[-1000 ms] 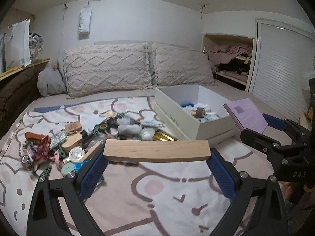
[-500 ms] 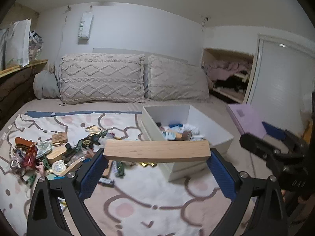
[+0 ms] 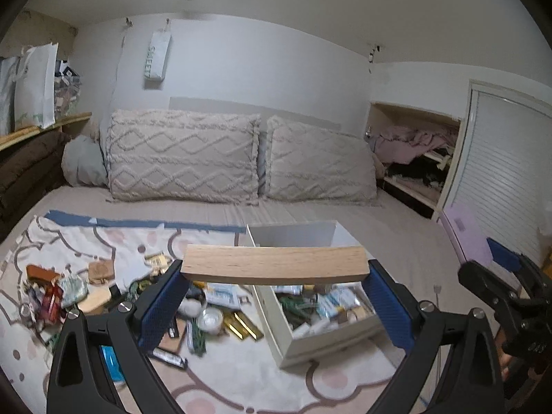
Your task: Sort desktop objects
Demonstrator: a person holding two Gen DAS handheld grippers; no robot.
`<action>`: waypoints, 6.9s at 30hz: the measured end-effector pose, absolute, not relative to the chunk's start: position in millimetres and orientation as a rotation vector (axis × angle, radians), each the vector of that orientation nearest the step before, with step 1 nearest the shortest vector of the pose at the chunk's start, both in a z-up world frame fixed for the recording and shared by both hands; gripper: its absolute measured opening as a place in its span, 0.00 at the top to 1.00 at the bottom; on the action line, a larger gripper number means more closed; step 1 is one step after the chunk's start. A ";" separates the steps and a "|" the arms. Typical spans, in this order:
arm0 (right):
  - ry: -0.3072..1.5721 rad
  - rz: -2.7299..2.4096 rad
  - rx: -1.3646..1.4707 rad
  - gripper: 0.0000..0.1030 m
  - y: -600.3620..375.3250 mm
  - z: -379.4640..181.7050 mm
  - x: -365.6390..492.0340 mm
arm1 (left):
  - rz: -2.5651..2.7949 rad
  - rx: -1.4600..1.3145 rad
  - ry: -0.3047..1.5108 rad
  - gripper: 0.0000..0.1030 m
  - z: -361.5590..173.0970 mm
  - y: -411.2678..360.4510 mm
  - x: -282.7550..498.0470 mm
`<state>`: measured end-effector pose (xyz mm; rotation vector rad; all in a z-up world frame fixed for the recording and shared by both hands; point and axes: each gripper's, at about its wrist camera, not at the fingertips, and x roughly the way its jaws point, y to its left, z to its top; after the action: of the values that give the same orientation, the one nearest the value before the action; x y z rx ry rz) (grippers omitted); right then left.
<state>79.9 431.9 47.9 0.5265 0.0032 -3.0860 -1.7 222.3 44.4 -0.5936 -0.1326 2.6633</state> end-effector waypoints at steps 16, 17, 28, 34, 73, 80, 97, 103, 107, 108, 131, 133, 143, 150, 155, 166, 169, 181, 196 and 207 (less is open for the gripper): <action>-0.013 -3.105 0.548 0.06 489.4 79.7 19.5 | 2.741 -0.520 -0.017 0.03 102.9 257.7 -58.7; -0.020 -3.101 0.562 0.06 493.0 77.0 11.8 | 2.737 -0.527 -0.013 0.03 102.2 260.5 -64.3; -0.088 -3.024 0.726 0.06 518.0 49.2 -71.4 | 2.731 -0.561 0.035 0.03 84.9 283.3 -111.2; -0.110 -2.983 0.775 0.06 524.6 36.3 -117.9 | 2.723 -0.581 0.040 0.03 68.9 295.8 -133.8; -0.119 -2.694 1.333 0.06 550.5 -95.9 -215.1 | 2.596 -1.238 -0.054 0.03 -73.5 380.2 -270.8; 0.001 -2.640 1.366 0.06 549.1 -99.3 -214.3 | 2.504 -1.364 0.020 0.03 -91.4 402.8 -282.6; -0.046 -2.555 1.348 0.06 571.7 -94.4 -209.6 | 2.456 -1.456 0.076 0.03 -115.8 459.0 -310.9; -0.035 -2.564 1.356 0.06 567.5 -95.0 -211.0 | 2.430 -1.462 0.021 0.03 -116.0 456.7 -312.0; -0.009 -2.550 1.347 0.06 559.9 -94.8 -210.0 | 2.422 -1.468 -0.036 0.02 -116.2 450.3 -312.9; -0.008 -2.546 1.346 0.06 558.8 -94.9 -209.7 | 2.415 -1.473 -0.056 0.00 -116.5 448.8 -313.5; 0.050 -2.528 1.354 0.06 549.1 -94.8 -209.6 | 2.428 -1.482 -0.001 0.00 -113.7 431.3 -305.2; 0.057 -2.535 1.349 0.06 548.6 -93.6 -209.2 | 2.437 -1.467 0.004 0.00 -110.2 427.4 -302.4; 0.084 -2.546 1.336 0.06 544.1 -86.8 -205.9 | 2.494 -1.417 0.070 0.00 -93.1 397.8 -290.9; 0.090 -2.550 1.327 0.06 539.0 -82.7 -202.6 | 2.534 -1.405 0.065 0.00 -90.5 366.1 -273.2; 0.127 -2.598 1.332 0.05 534.5 -82.3 -202.4 | 2.511 -1.395 0.088 0.00 -89.8 351.2 -259.3; 0.221 -2.582 1.388 0.05 514.0 -85.6 -197.3 | 2.468 -1.349 0.222 0.00 -86.2 331.3 -231.0; 0.239 -2.595 1.381 0.05 509.4 -82.1 -193.7 | 2.453 -1.334 0.255 0.00 -86.4 326.0 -223.3; 0.222 -2.639 1.439 0.05 489.7 -90.0 -177.3 | 2.406 -1.277 0.286 0.00 -78.5 312.4 -192.3; -0.076 -2.759 1.407 0.05 497.0 -79.9 -112.4 | 2.427 -1.167 0.338 0.00 -64.7 291.6 -138.6; -0.185 -2.851 1.304 0.05 484.9 -62.7 -56.7 | 2.462 -1.063 0.327 0.00 -46.9 258.5 -95.3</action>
<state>-56.7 484.9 -62.7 1.3044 -0.1849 -2.8511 -95.3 258.5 -46.9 -1.0626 0.3269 2.4620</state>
